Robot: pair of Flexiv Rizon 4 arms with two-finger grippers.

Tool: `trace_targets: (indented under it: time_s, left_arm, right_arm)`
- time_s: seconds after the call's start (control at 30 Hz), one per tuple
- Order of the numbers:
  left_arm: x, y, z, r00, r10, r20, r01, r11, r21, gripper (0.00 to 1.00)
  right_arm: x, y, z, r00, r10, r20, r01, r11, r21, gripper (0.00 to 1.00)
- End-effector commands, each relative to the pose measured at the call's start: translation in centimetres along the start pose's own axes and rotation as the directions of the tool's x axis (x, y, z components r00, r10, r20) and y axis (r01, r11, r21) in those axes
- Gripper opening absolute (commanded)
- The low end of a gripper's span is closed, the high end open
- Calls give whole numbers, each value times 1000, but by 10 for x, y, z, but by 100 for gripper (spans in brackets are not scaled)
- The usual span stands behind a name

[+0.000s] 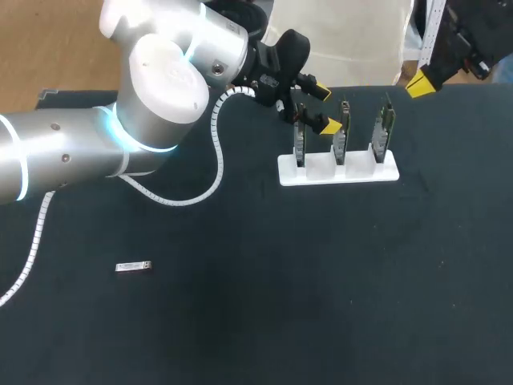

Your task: Pick up the optical module with the left hand, and insert it into the network port with the right hand.

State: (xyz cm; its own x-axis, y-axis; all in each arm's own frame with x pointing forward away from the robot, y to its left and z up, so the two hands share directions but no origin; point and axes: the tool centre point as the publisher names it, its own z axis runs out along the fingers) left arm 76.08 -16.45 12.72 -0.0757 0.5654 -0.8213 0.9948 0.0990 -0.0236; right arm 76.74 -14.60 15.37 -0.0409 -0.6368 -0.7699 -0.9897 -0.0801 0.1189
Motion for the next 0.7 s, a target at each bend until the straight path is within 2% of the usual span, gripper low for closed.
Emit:
trace_targets:
  time_s: [0.03, 0.2, 0.23, 0.27, 0.7]
  left_arm:
    - [-1, 1, 0, 1000, -1, -5, 1, 1000, 2, 100]
    - [-1, 1, 0, 1000, -1, -5, 1, 1000, 2, 100]
    - [-1, 1, 0, 1000, -1, -5, 1, 1000, 2, 100]
    - [-1, 1, 0, 1000, -1, -5, 1, 1000, 2, 100]
    - [-1, 1, 0, 1000, -1, -5, 1, 1000, 2, 100]
  right_arm:
    - [0, -3, 1, 1000, -2, 0, 2, 1000, -4, 0]
    - [0, -4, 3, 1000, 5, -24, -5, 1000, 10, 1]
    - [0, -4, 3, 1000, 5, -24, -5, 1000, 10, 60]
    - [0, -4, 3, 1000, 5, -24, -5, 1000, 10, 100]
    - [0, -4, 3, 1000, 5, -24, -5, 1000, 10, 100]
